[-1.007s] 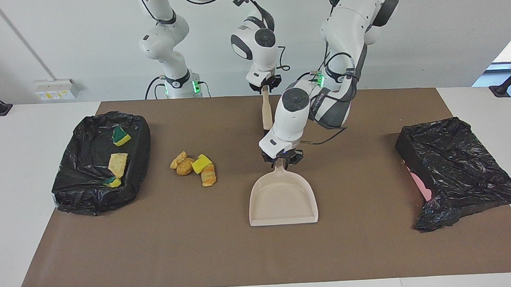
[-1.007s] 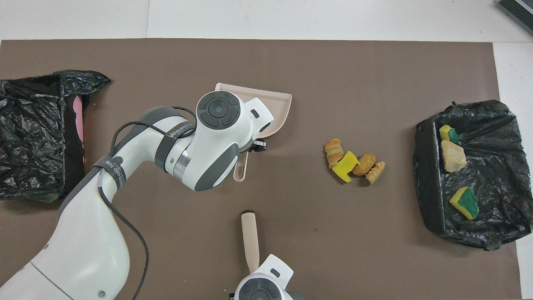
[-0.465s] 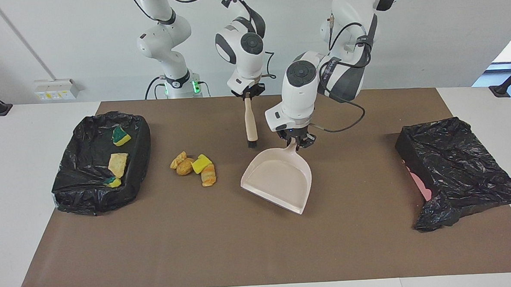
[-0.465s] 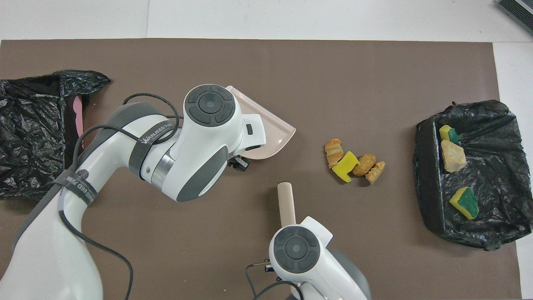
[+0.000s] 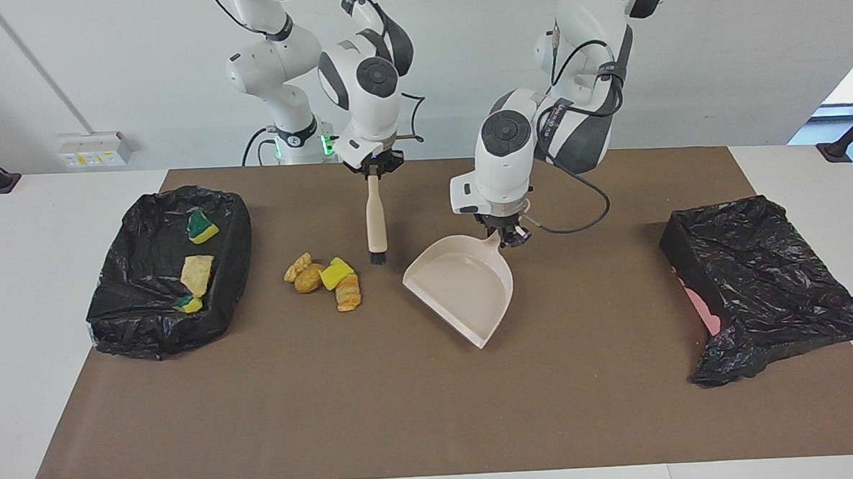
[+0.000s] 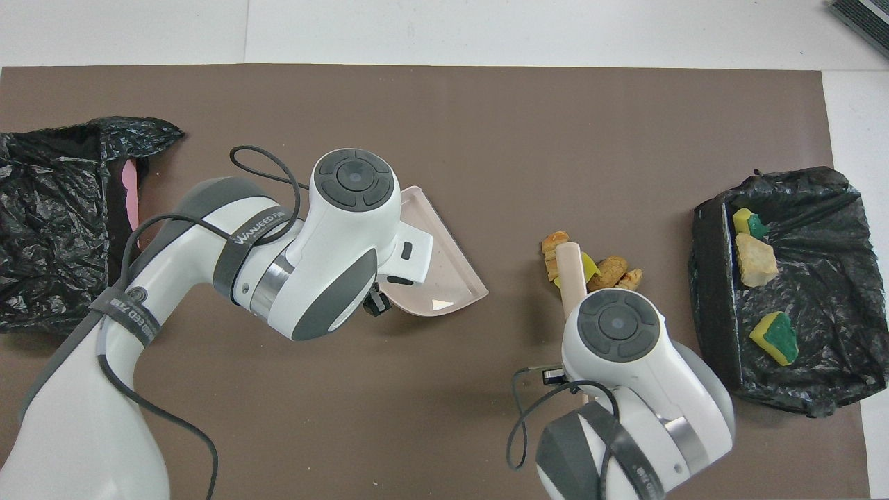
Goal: Sweep and dump trash in bin
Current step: 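Pick up the brush with the right gripper and move it beyond the trash, then sweep the brown trash pieces with the right gripper's brush into the dustpan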
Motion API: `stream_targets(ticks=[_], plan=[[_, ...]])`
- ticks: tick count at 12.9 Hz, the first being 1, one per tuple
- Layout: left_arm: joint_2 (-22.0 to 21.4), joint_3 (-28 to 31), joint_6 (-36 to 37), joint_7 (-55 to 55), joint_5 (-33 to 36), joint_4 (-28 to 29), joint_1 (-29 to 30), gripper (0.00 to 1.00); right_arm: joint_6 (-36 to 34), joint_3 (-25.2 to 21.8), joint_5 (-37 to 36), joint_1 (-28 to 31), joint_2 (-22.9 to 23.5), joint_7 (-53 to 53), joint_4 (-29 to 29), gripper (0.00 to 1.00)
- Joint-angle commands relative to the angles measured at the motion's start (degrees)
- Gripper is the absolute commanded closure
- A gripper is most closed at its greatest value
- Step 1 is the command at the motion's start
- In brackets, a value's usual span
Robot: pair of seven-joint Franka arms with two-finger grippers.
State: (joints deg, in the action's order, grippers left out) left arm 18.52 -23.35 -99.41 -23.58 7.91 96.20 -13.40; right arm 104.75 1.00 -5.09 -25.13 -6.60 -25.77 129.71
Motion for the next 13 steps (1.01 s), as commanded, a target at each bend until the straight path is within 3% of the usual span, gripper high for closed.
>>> stream_targets(ticks=[1,4,6,8,10,13], plan=[[-1.8,-0.4,-0.8,-2.7,1.2,2.6,0.6,1.0,-0.1,0.8,-6.8,6.0,1.3,1.7,-0.7,1.0],[-1.7,-0.8,-2.8,-3.7,1.4,3.5,0.0,1.0,0.0,0.8,-14.0,8.4,1.4,2.5,-0.2,1.0],[-0.7,-1.0,-4.2,-3.8,3.2,3.5,-0.3,1.0,1.4,0.9,-14.9,14.7,0.9,7.8,1.8,1.0],[-0.2,-1.4,-5.1,-3.8,4.0,3.6,-0.8,1.0,3.9,0.9,-14.6,16.2,0.0,10.5,4.2,1.0],[1.5,-1.8,-6.8,-3.7,12.0,4.3,-3.0,1.0,4.1,1.0,-14.1,15.6,1.2,11.7,4.6,1.0],[2.2,-2.2,-8.3,-3.7,12.6,4.8,-3.1,1.0,6.3,1.0,-8.8,12.6,4.6,15.4,4.3,1.0]])
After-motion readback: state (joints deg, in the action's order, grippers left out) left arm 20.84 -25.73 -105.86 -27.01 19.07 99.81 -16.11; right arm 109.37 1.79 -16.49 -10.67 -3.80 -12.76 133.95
